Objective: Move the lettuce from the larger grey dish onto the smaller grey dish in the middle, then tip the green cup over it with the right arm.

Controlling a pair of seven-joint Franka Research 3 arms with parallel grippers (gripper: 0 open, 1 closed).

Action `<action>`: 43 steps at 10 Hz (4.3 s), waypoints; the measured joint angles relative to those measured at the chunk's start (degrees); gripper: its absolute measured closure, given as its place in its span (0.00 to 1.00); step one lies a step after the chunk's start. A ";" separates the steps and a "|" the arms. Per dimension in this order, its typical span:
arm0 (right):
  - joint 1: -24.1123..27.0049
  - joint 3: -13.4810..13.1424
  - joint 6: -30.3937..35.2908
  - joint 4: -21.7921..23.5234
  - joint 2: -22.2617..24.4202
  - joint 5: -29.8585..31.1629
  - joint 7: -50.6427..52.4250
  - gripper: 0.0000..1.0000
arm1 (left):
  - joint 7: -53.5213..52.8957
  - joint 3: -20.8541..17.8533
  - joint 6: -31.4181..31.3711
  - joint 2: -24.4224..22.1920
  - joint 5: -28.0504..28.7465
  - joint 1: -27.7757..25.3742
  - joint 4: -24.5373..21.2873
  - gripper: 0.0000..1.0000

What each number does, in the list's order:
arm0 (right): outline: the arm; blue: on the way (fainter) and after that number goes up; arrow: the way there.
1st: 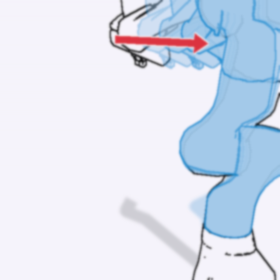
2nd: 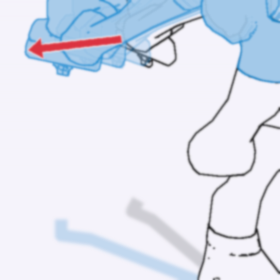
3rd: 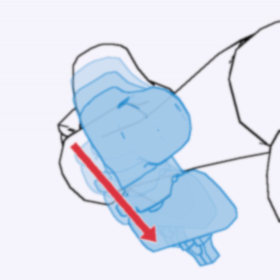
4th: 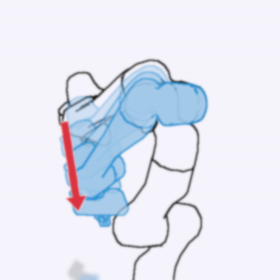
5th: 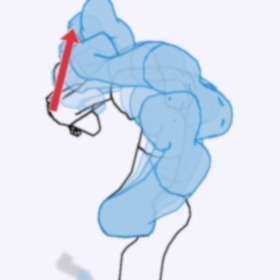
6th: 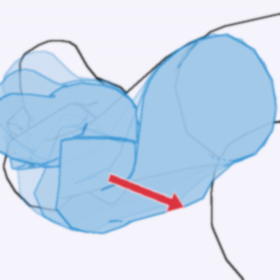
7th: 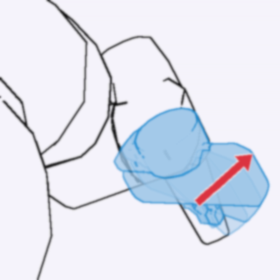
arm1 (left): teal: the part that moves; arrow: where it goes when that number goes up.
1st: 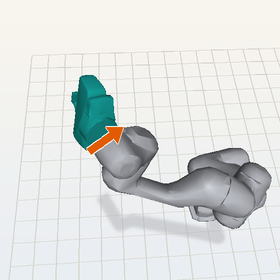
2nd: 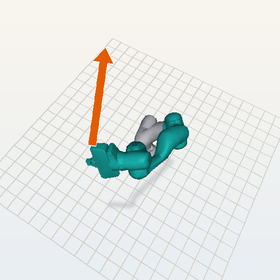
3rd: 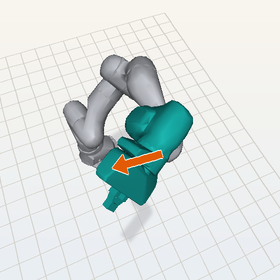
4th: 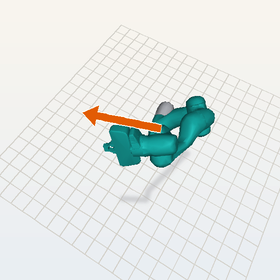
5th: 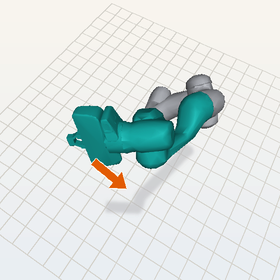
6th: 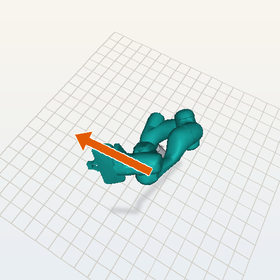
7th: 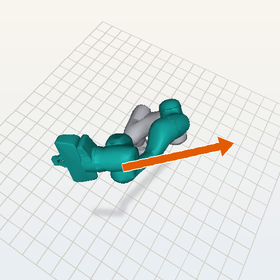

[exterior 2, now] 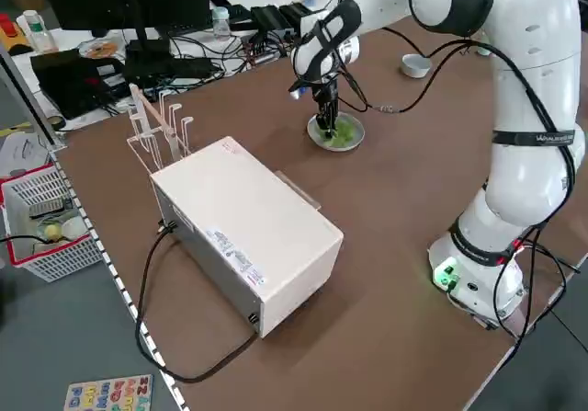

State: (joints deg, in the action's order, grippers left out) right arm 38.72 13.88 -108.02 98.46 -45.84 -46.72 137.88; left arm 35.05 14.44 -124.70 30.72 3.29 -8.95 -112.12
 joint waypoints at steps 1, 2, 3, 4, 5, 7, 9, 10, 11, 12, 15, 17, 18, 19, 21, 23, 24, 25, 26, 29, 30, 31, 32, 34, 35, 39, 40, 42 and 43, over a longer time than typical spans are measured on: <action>0.00 0.62 1.31 0.03 -0.29 -0.07 0.35 0.00 | 0.00 0.00 0.00 -0.45 0.01 -0.02 0.00 0.85; 0.00 0.88 2.37 0.02 -0.39 -0.12 0.66 0.00 | 0.00 0.00 0.32 -1.20 0.02 -0.05 0.03 0.92; 0.01 0.91 3.08 0.03 -0.45 -0.15 0.98 0.00 | 0.00 -0.01 1.77 -2.64 0.02 -0.16 0.28 0.92; 0.01 0.92 3.50 0.05 -0.61 -0.15 1.14 0.00 | 0.01 0.04 4.67 -4.90 -0.01 -0.23 1.20 0.92; 0.01 0.92 3.73 0.06 -0.78 -0.15 1.61 0.00 | 0.46 0.52 8.82 -7.71 -0.77 -0.24 3.01 0.92; 0.01 0.96 3.87 0.36 -1.21 -0.16 2.45 0.00 | 4.45 3.59 15.54 -11.97 -3.72 -0.11 8.86 0.92; 0.01 0.98 3.86 0.43 -1.50 -0.19 2.63 0.00 | 9.51 8.99 16.22 -12.27 -4.34 0.48 13.86 0.92; 0.01 1.05 3.84 0.45 -1.63 -0.85 2.66 0.00 | 10.45 10.97 16.22 -11.55 -4.42 1.87 15.94 0.92; -0.04 1.20 3.42 0.47 -1.82 -1.61 2.71 0.00 | 12.50 11.69 16.20 -9.54 -4.50 5.16 18.84 0.92; -0.18 1.37 2.97 0.47 -2.08 -1.79 2.72 0.00 | 16.76 11.52 15.96 -5.92 -4.47 9.83 22.87 0.92; -0.91 1.90 2.66 0.49 -2.67 -2.06 2.89 0.00 | 27.09 10.70 10.65 7.07 0.30 22.53 34.65 0.92; -1.01 2.28 2.92 0.83 -2.77 -2.07 3.12 0.00 | 30.41 6.01 1.97 10.92 0.52 31.37 36.19 0.92; -1.00 2.31 3.03 1.16 -2.78 -2.07 3.32 0.00 | 31.31 1.84 -2.69 12.17 0.52 36.36 36.66 0.92; -1.01 2.32 3.08 1.32 -2.81 -2.07 3.42 0.00 | 32.97 -1.46 -6.62 13.79 0.52 40.67 37.59 0.92; -1.05 2.35 3.13 1.45 -2.85 -2.07 3.52 0.06 | 36.46 -3.07 -13.11 17.39 0.52 44.18 40.32 0.92; -1.11 2.55 3.11 1.57 -3.05 -2.07 3.58 0.13 | 36.63 -3.41 -18.09 20.04 0.52 44.20 41.48 0.92; -1.18 2.94 3.02 1.59 -3.37 -2.07 3.60 0.14 | 36.64 -3.56 -21.74 21.21 0.52 44.00 41.57 0.92; -1.29 3.21 3.02 1.59 -3.61 -2.08 3.63 0.25 | 36.82 -3.61 -24.98 22.25 0.52 43.87 41.61 0.93; -1.35 3.46 3.00 1.57 -3.63 -2.11 3.62 0.30 | 37.22 -3.64 -26.94 23.24 0.52 43.83 41.66 0.93; -2.47 3.65 2.91 0.62 -3.57 -2.26 0.18 0.31 | 37.86 -3.59 -28.47 25.74 0.52 44.12 41.73 0.93; -3.69 3.70 2.89 -0.14 -3.33 -2.57 -2.06 0.31 | 37.89 -3.58 -28.48 25.83 0.52 44.13 41.76 0.92; -5.34 3.70 2.36 -0.66 -2.71 -2.86 -5.02 0.31 | 38.04 -3.56 -28.48 25.83 0.19 44.09 42.03 0.91; -7.09 3.71 0.98 -0.99 -1.74 -3.18 -8.08 0.31 | 38.13 -3.55 -28.48 25.82 -0.68 43.97 42.52 0.85; -9.41 3.70 -1.28 -1.24 0.31 -3.82 -12.62 0.31 | 38.17 -3.54 -28.48 25.81 -1.67 43.84 43.21 0.55; -9.77 3.67 -1.52 -1.24 0.93 -4.04 -13.56 0.31 | 38.19 -3.53 -28.48 25.81 -1.72 43.82 43.29 0.54; -10.33 3.58 -4.08 -1.32 1.53 -4.77 -15.60 0.31 | 38.33 -3.46 -25.07 22.41 -5.81 42.66 44.61 0.23; -11.41 3.68 -6.15 -1.41 2.36 -4.95 -18.34 0.31 | 38.37 -3.38 -19.57 19.72 -6.14 41.51 44.77 0.10; -15.16 3.81 -10.40 -1.51 5.08 -5.15 -25.56 0.31 | 38.37 -2.25 -7.04 13.44 -6.17 36.48 44.89 0.00; -17.16 3.83 -12.04 -1.47 6.33 -5.19 -29.44 0.31 | 38.34 -1.07 -2.36 10.55 -6.17 33.21 44.66 0.00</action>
State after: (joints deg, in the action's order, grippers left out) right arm 21.56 17.71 -120.06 97.00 -39.51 -51.91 108.44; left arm 73.38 13.36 -127.07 41.26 -2.88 24.25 -67.45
